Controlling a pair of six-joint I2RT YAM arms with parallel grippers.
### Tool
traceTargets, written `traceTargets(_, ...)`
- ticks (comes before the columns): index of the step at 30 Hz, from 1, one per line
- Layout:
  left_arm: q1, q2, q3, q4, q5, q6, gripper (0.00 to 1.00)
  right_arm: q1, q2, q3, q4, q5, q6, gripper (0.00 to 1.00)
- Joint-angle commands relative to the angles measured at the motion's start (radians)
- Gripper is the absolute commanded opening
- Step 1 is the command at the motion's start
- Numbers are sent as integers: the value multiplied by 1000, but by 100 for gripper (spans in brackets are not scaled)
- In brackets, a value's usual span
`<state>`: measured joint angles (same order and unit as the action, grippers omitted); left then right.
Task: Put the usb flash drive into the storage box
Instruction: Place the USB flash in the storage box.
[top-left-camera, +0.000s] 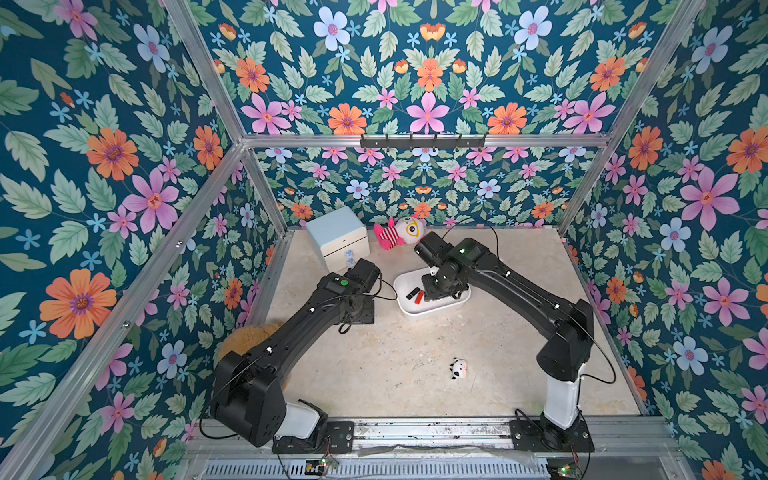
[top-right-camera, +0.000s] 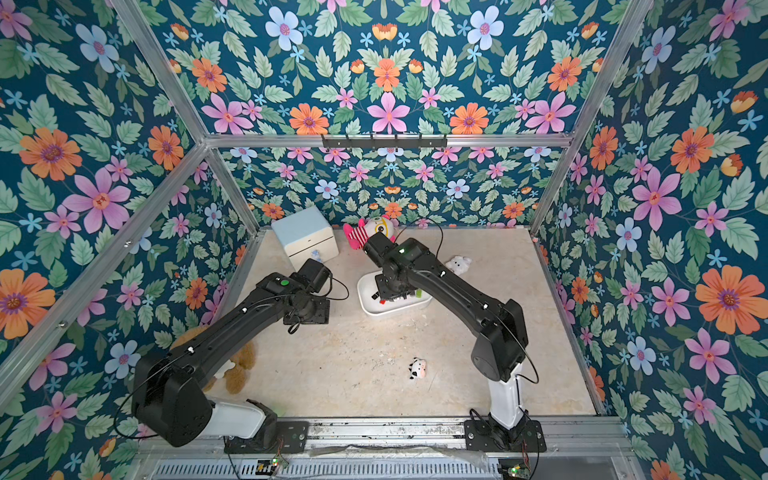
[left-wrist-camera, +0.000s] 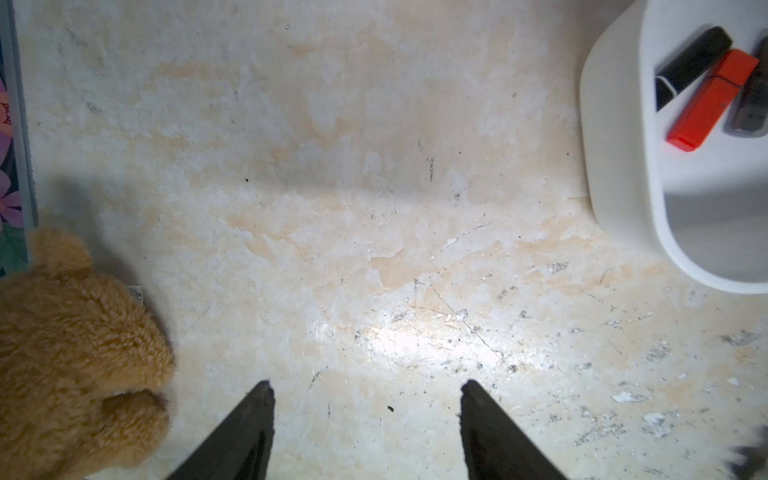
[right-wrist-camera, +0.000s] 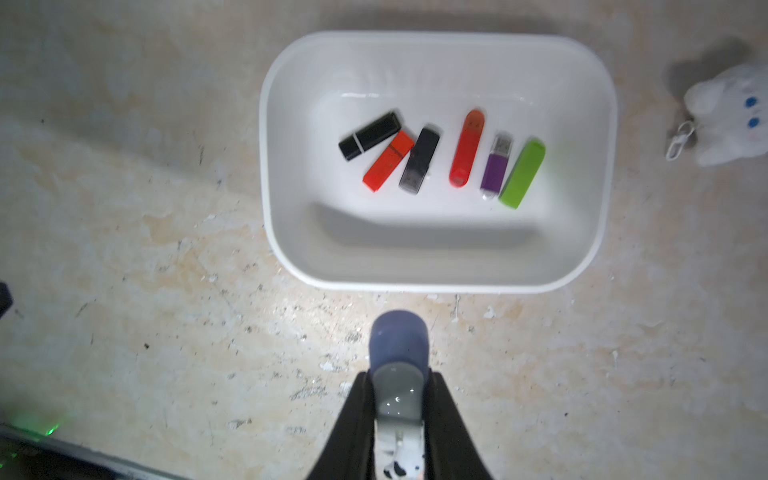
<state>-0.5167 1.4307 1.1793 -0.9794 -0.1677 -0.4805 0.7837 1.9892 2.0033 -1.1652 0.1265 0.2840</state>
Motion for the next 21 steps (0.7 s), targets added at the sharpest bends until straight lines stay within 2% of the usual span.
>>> traceTargets(1,19,31,17,16,30,38,73,-37,102,124,-95,-3,-67,0)
traceTargets(8,59,91,32,41,61,70,73,-98,297,322,-135,-27,-93,0)
traceTargets(21,79,128,-12,93,92,84,73,-141,458,369,-61,-38,-95,0)
